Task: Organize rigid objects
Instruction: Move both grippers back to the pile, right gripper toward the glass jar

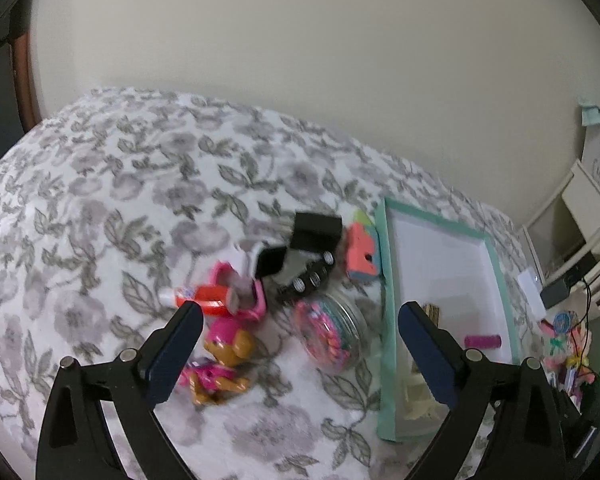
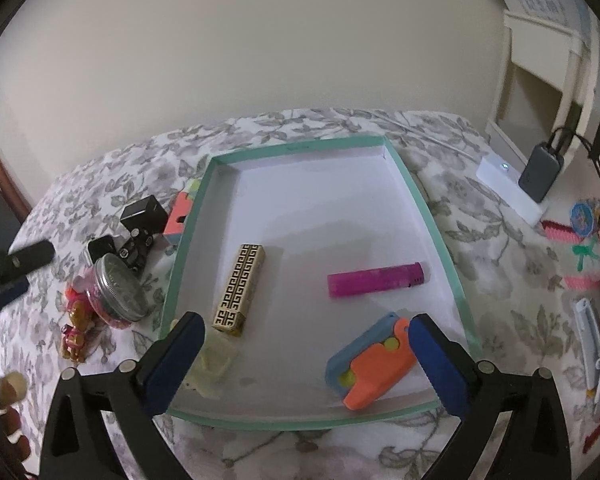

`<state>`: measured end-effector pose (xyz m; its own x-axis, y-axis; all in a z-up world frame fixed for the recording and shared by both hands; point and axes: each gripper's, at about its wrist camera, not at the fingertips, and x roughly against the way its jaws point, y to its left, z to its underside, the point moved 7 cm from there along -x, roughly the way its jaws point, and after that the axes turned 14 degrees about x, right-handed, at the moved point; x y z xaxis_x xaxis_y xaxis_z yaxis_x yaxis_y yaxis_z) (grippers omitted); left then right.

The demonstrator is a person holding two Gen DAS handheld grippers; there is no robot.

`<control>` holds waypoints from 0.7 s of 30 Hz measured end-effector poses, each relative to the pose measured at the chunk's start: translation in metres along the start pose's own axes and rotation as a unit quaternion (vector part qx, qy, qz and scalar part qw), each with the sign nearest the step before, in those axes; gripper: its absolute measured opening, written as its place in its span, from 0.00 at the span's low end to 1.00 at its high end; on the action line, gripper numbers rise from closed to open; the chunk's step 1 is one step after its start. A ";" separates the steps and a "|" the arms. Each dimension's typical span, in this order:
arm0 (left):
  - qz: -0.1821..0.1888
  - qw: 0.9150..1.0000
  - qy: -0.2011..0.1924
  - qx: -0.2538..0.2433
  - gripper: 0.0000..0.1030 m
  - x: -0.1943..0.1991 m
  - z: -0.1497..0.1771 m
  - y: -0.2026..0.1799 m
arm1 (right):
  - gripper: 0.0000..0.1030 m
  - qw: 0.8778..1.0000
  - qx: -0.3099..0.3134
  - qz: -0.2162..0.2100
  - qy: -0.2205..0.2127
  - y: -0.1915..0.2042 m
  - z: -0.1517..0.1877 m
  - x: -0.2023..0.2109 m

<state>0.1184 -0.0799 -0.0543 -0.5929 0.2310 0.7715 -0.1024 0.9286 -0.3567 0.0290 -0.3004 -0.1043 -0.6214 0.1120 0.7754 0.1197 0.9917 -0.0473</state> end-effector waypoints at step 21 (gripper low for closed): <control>-0.038 0.996 -0.048 0.069 0.96 0.042 -0.063 0.091 | 1.00 0.993 0.051 -0.079 -0.076 0.105 -0.069 0.024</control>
<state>0.1343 0.0328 -0.0212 -0.6520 0.1277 0.7474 -0.2548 0.8915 -0.3746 0.0797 -0.1983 -0.0471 -0.7362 -0.0449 0.6752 -0.0622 0.9981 -0.0015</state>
